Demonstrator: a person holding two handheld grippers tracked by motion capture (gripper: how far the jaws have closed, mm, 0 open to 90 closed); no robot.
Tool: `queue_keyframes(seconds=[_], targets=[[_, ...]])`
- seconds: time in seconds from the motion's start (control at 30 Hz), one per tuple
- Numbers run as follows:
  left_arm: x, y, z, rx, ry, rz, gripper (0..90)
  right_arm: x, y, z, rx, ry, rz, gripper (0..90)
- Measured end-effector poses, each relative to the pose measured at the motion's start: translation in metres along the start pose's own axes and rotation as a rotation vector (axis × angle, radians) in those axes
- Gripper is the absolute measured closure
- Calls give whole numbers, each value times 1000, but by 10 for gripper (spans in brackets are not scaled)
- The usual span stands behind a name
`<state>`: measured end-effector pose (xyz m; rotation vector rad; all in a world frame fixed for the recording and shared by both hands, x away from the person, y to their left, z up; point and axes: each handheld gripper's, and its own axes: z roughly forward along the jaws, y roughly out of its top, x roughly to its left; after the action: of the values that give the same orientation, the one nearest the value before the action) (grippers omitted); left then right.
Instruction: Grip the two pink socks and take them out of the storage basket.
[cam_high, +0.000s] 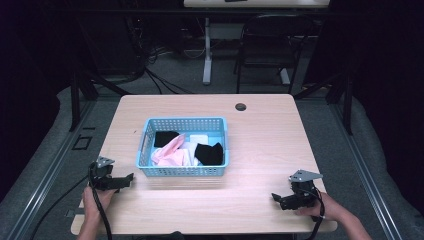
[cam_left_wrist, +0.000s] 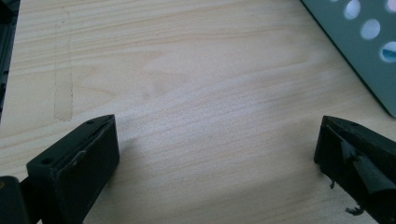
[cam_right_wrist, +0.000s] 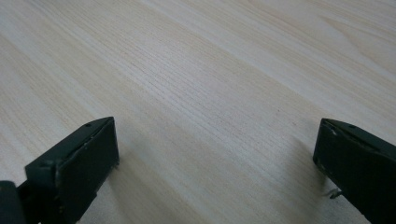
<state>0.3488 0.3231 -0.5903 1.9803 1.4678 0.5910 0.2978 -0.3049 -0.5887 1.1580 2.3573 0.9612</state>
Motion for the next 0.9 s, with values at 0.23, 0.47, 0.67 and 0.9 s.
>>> queue_keyframes(seconds=[0.23, 0.47, 0.67, 0.9], targets=[[6, 10, -12, 41, -1, -38, 0, 0, 0, 0, 0, 0, 0, 0], [5, 20, -22, 58, -5, -30, 0, 0, 0, 0, 0, 0, 0, 0], [6, 30, -33, 56, -13, -39, 0, 0, 0, 0, -5, 5, 3, 0], [7, 48, -49, 42, -31, -50, 0, 0, 0, 0, -4, 4, 5, 0]])
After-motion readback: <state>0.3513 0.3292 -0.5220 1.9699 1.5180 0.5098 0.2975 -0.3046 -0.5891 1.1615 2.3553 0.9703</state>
